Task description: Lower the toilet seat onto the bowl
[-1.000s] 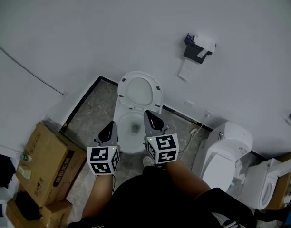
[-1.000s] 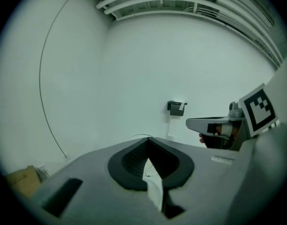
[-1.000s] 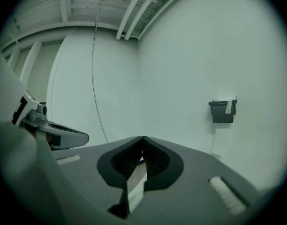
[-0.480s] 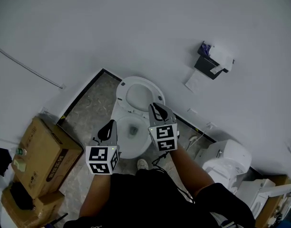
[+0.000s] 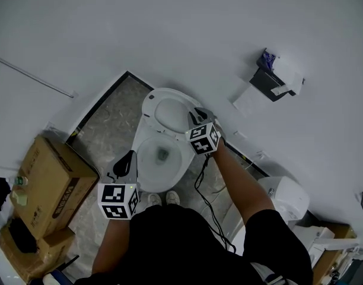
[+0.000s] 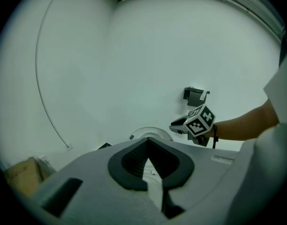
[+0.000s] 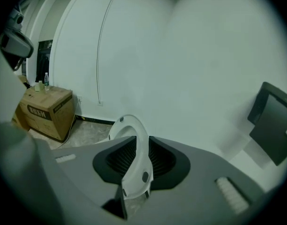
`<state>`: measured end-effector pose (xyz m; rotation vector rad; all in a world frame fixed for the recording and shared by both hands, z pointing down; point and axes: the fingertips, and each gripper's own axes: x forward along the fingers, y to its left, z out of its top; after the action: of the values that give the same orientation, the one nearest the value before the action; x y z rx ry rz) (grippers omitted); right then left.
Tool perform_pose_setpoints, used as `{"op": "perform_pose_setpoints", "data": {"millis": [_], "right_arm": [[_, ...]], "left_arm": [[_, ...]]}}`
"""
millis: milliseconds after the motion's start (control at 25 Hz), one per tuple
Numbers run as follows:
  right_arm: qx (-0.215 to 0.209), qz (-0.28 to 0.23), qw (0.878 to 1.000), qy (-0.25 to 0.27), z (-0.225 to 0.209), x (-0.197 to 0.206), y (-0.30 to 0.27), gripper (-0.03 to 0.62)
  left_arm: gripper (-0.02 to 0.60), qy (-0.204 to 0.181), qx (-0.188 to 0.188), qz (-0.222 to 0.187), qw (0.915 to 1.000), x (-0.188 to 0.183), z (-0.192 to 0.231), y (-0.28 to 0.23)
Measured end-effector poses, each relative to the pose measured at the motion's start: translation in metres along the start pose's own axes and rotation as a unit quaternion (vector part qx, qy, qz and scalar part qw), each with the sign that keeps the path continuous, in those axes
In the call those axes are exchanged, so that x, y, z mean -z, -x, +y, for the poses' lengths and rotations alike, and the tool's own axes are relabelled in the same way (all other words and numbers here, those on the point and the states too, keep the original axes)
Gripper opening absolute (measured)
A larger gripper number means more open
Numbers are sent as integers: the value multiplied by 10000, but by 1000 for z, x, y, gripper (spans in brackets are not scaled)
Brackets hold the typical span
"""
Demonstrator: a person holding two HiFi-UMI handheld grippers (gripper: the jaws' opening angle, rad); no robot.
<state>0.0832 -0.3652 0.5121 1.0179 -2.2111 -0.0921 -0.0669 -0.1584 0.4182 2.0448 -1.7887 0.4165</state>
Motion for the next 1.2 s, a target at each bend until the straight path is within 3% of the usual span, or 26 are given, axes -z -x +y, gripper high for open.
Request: {"op": "perform_pose_setpoints", "data": {"millis": [320, 640, 960, 1200], "right_arm": [[-140, 699, 9971, 283, -16, 29, -57, 123], [-292, 1013, 9940, 282, -17, 41, -88, 121], [-279, 987, 9945, 215, -20, 43, -93, 64], [-364, 894, 9951, 229, -10, 48, -86, 64]], "left_arm": [[8, 113, -27, 119, 9999, 1, 15, -13], [8, 185, -46, 186, 9996, 1, 22, -26], [8, 272, -137, 232, 9993, 6, 29, -30], [8, 269, -149, 233, 9993, 6, 26, -30]]}}
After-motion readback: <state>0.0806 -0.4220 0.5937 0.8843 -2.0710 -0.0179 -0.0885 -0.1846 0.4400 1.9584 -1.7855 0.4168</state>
